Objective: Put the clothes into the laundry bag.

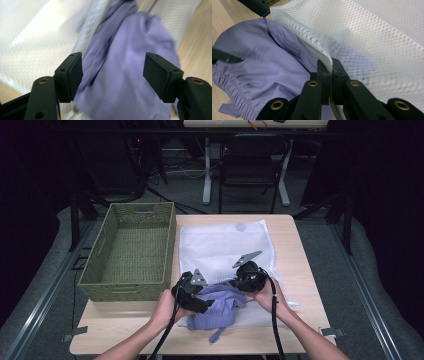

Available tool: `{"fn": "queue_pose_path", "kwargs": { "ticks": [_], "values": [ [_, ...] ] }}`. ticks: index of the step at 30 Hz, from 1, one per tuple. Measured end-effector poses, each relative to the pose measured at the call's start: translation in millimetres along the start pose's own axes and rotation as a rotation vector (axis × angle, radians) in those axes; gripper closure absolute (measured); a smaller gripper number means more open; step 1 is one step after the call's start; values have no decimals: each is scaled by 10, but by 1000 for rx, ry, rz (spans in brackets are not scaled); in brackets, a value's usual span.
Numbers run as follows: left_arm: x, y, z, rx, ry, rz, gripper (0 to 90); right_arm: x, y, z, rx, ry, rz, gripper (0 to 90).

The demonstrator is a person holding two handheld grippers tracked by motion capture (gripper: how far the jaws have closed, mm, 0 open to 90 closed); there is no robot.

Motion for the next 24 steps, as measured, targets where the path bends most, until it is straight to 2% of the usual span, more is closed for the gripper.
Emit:
{"fn": "queue_pose_path", "kwargs": {
  "ticks": [1, 3, 6, 7, 11, 14, 17, 21, 23, 24],
  "values": [
    [44, 35, 22, -4, -5, 20, 340, 5, -3, 5, 2, 2, -9, 873],
    [147, 86, 43, -4, 16, 66, 402, 3, -8, 8, -1, 3, -11, 873],
    [268, 103, 34, -6, 39, 96, 503, 3, -14, 10, -3, 2, -10, 873],
    [268, 103, 34, -6, 39, 96, 524, 2, -13, 13, -1, -1, -7, 873],
    [362, 83, 11, 18, 76, 91, 721, -2, -22, 29, -5, -12, -13, 873],
    [393, 56, -27, 49, 71, 81, 821, -19, -40, 54, -9, -15, -26, 873],
    [374, -9, -59, 66, 61, 49, 845, -45, -59, 85, -13, -19, -35, 873],
    [348, -143, -76, 67, 20, -20, 846, -77, -88, 118, -17, -27, -46, 873],
    [370, -180, -60, 57, 6, -28, 842, -80, -96, 125, -11, -20, -59, 873],
    [387, -178, -46, 61, 3, -18, 834, -82, -90, 123, -14, -24, -47, 873]
  ]
}}
Point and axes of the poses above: each handheld gripper's, and its own axes: x roughly forward along the jaws, y roughly out of its underside, z roughly to its left, the point moved 4 cm from there along x, roughly forward along the jaws, and after that the axes turned 5 degrees about z, right-handed, at the moved point
